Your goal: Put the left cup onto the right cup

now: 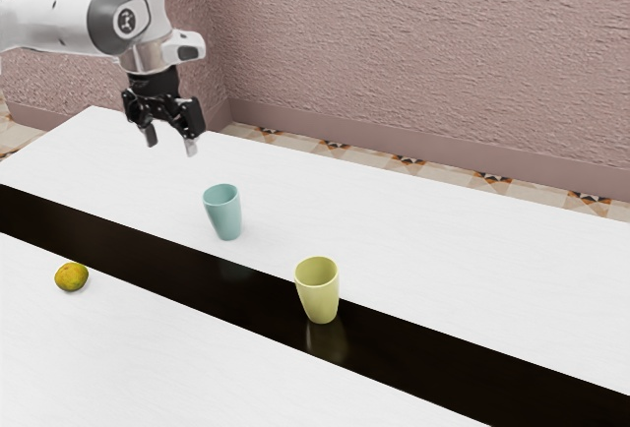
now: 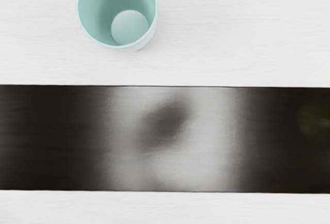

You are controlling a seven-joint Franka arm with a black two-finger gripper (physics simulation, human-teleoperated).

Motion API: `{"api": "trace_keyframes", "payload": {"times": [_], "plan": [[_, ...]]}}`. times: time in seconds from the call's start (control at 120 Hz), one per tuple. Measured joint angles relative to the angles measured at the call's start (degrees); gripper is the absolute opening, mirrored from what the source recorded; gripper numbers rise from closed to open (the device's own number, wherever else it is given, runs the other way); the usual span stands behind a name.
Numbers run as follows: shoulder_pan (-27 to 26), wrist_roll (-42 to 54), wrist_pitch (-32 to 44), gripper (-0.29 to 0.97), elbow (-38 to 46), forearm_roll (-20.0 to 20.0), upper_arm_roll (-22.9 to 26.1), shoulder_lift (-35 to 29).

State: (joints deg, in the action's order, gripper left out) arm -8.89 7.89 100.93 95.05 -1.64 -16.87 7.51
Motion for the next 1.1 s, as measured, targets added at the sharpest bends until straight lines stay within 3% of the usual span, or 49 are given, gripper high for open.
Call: {"api": "trace_keyframes", "payload": {"times": [0.15, 0.442, 0.933, 1.1], "plan": [[0.4, 1.3, 3.6, 0.65, 1.3, -0.5, 0.0, 1.6], [7.3, 3.2, 6.3, 0.66, 0.5, -1.0, 0.3, 4.0], [13.7, 8.2, 6.1, 0.66, -15.8, -5.7, 1.5, 19.4], [15.4, 9.6, 5.1, 0.66, -23.8, -6.9, 4.1, 25.9]]}}
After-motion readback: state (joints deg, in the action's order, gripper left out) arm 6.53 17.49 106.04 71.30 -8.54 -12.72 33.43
